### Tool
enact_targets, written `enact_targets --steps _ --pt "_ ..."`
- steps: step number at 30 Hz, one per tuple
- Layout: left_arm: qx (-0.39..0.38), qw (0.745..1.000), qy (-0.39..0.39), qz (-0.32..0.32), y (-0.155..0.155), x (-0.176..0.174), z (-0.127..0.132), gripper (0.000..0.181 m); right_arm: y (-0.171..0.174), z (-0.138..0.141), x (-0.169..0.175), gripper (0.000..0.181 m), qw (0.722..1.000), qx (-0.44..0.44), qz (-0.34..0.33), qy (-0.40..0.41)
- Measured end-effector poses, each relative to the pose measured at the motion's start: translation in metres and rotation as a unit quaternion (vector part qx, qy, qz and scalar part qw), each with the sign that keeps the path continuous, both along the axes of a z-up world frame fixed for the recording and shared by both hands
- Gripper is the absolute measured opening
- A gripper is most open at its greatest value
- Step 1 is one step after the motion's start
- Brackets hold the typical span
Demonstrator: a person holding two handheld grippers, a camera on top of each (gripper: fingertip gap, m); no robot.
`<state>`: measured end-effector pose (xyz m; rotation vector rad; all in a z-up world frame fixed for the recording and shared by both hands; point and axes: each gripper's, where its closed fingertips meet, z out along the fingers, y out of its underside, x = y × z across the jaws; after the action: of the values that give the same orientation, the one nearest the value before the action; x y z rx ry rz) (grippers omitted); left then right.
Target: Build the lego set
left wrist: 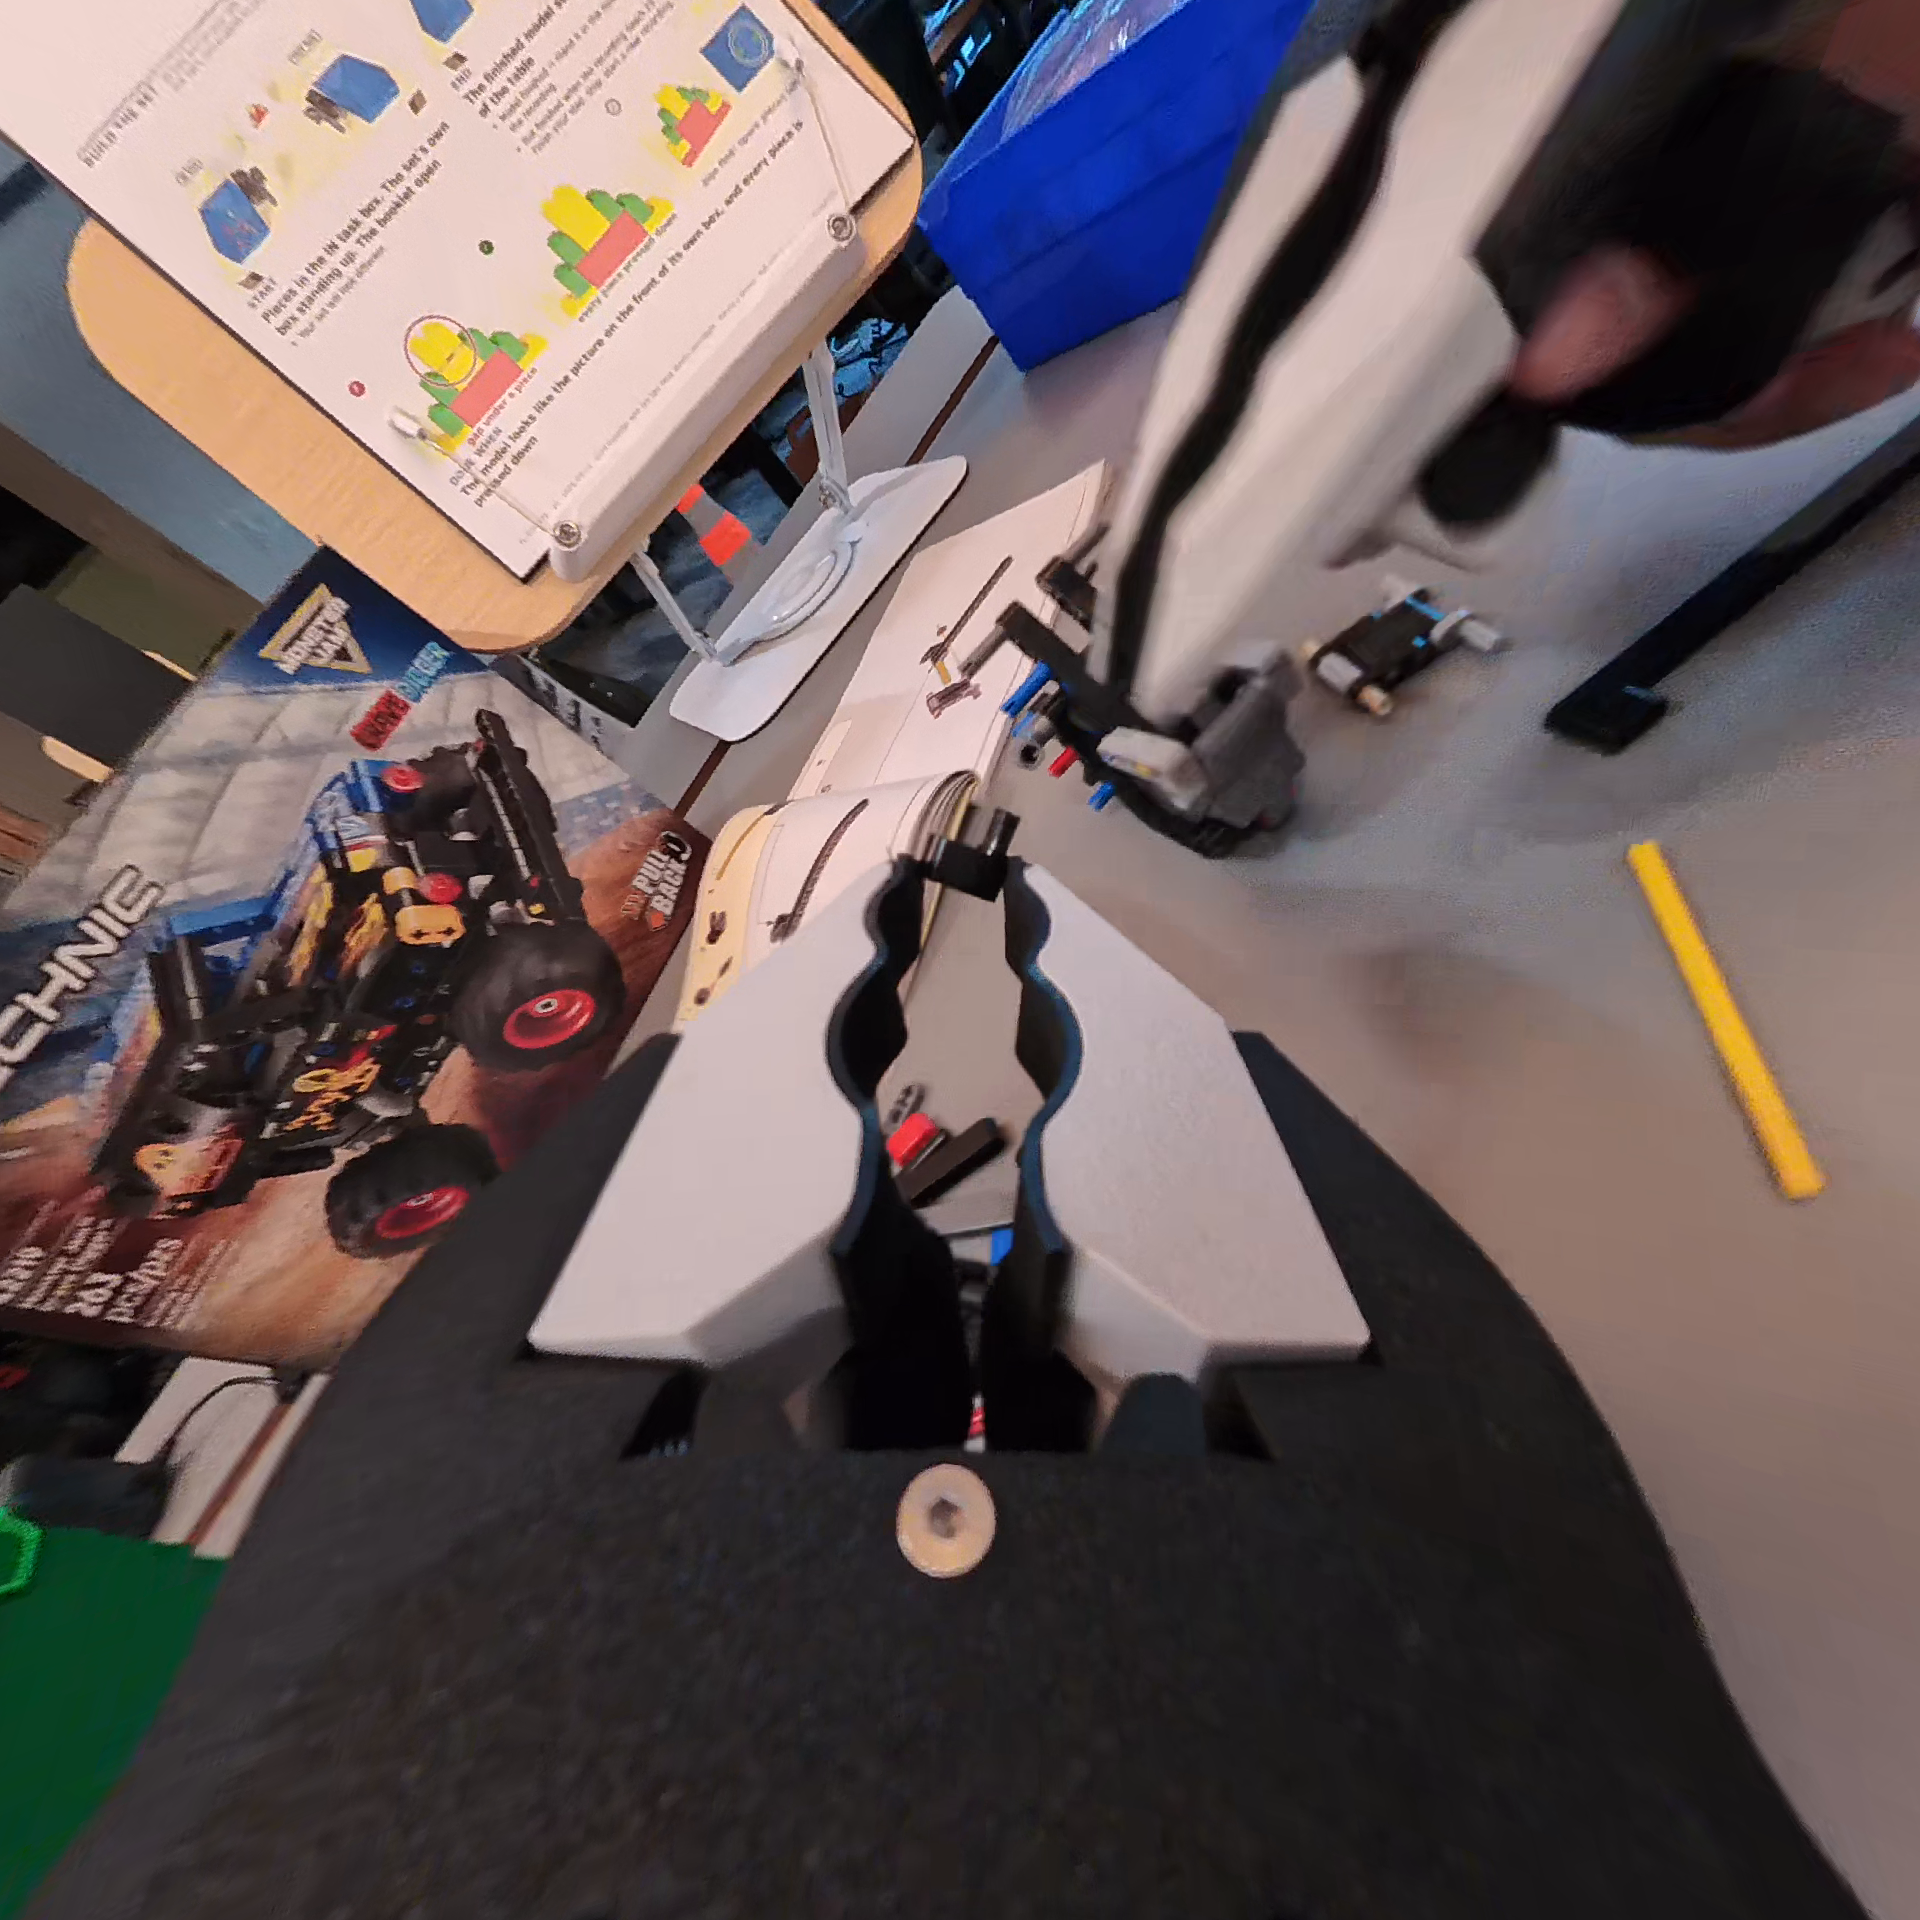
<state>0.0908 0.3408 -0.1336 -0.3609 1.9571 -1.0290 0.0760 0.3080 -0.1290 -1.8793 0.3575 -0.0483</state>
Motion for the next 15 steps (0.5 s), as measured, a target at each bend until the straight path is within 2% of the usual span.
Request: enact_targets --steps 1,4,8,15 --pt "-0.008 1.0 0.006 0.0 -0.003 -0.001 0.0 0.014 0.001 0.015 0.002 0.014 0.998 0.056 0.005 0.023" --pt "-0.035 0.999 0.025 -0.003 -0.012 -0.002 -0.001 0.014 0.001 0.025 0.008 0.014 0.987 0.129 -0.005 0.094" --pt "-0.082 0.995 0.049 0.0 -0.018 -0.001 0.002 0.014 -0.001 0.022 0.009 0.014 0.984 0.142 -0.017 0.102" --pt "-0.157 0.983 0.1 -0.005 -0.027 -0.002 0.008 0.014 0.007 0.016 0.009 0.014 0.97 0.163 -0.019 0.181"
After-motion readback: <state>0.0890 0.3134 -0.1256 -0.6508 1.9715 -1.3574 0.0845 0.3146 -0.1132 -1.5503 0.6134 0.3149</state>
